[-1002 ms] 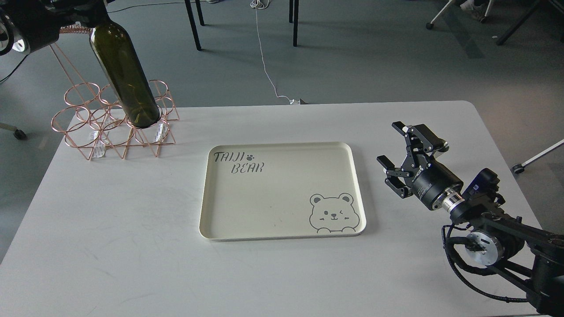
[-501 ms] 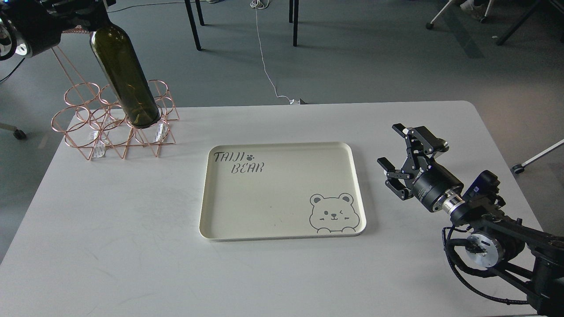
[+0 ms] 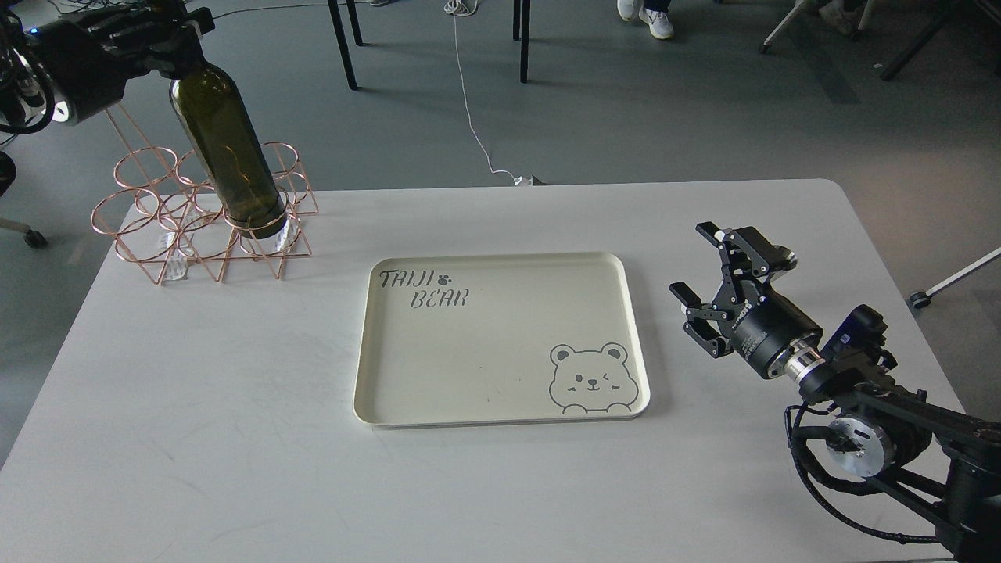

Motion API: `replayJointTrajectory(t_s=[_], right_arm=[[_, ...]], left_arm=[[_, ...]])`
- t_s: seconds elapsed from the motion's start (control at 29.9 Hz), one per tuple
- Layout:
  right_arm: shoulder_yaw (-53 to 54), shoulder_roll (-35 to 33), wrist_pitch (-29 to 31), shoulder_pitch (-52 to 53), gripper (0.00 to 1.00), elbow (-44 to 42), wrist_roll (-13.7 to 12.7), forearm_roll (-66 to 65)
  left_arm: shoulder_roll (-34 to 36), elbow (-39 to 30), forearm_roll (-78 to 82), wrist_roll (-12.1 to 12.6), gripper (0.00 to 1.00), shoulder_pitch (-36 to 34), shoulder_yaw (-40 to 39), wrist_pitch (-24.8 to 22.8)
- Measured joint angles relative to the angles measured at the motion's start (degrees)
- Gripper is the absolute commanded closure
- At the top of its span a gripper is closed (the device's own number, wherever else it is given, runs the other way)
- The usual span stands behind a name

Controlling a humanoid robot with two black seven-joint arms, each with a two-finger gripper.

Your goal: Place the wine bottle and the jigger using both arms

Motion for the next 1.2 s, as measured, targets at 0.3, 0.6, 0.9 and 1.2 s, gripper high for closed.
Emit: replayJointTrajectory(t_s=[0.3, 0.6, 0.9, 1.2], right_arm=[[0.1, 0.1, 0.0, 0.0, 0.02, 0.0, 0.0, 0.0], [0.1, 0.1, 0.0, 0.0, 0.02, 0.0, 0.0, 0.0], [0.1, 0.1, 0.0, 0.0, 0.02, -0.1, 0.0, 0.0], [0.1, 0.1, 0.0, 0.0, 0.02, -0.1, 0.0, 0.0]], left_arm=[[-1.2, 0.0, 0.0, 0.0, 0.76, 2.5, -0.1, 1.0], [-1.2, 0.0, -0.1, 0.0, 0.66, 4.9, -0.2, 2.0], [-1.8, 0.0, -0.1, 0.0, 0.48, 5.6, -0.3, 2.1], [-1.9, -0.1, -0.9, 0.0, 0.02, 5.6, -0.9, 2.1]])
